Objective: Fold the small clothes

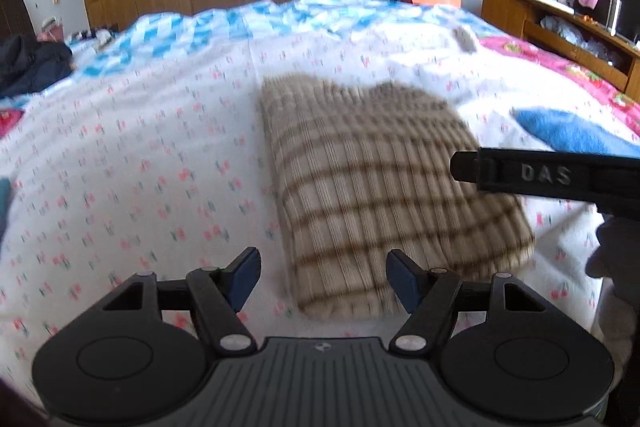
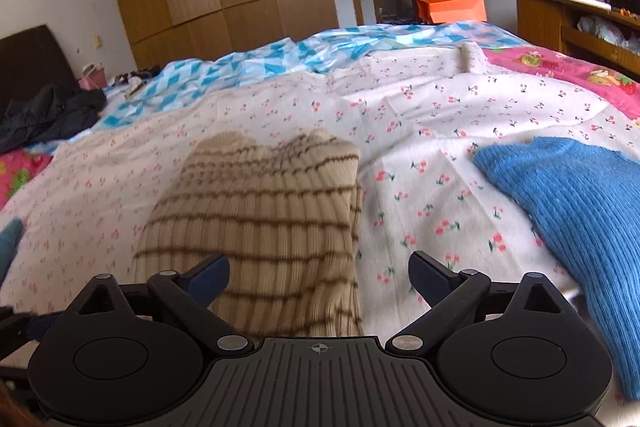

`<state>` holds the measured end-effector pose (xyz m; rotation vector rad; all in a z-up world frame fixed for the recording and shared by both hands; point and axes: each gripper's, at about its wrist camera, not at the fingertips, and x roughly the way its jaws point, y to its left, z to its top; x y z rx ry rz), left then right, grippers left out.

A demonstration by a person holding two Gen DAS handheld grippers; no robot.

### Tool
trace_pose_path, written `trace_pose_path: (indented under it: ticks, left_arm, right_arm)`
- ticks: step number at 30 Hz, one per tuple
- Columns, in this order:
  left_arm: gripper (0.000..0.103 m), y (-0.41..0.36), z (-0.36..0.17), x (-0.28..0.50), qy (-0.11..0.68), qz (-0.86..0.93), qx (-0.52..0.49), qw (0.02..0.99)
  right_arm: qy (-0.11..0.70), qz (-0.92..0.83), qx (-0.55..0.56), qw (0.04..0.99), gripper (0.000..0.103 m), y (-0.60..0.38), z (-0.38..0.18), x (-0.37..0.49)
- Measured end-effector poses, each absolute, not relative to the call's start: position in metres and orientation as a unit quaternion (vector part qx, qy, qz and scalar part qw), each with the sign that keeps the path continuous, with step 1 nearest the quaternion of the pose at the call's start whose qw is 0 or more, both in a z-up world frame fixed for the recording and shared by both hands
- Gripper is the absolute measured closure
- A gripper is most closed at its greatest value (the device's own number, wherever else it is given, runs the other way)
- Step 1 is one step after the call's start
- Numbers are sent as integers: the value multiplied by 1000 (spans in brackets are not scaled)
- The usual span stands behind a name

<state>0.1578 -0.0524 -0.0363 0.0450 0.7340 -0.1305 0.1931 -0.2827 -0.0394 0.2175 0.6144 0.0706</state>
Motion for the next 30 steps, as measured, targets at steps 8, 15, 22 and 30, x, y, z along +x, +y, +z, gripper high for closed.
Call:
trace_pose_path:
  ticks: [8, 15, 22, 30]
  left_arm:
    - [29, -47, -21, 226, 342, -31, 21, 939]
    - [29, -65, -39, 283, 360, -30, 22, 932]
    - [20, -66, -52, 284, 372, -19, 10, 928]
    - [21, -50, -32, 266, 375, -27, -21, 926]
  right_arm:
    - [302, 24, 136, 943, 28, -282, -42, 266]
    - [347, 17, 119, 930, 42, -286, -78, 303]
    - [355, 34, 156, 921, 38, -303, -85, 301]
    - [349, 58, 205, 913, 33, -325, -68, 277]
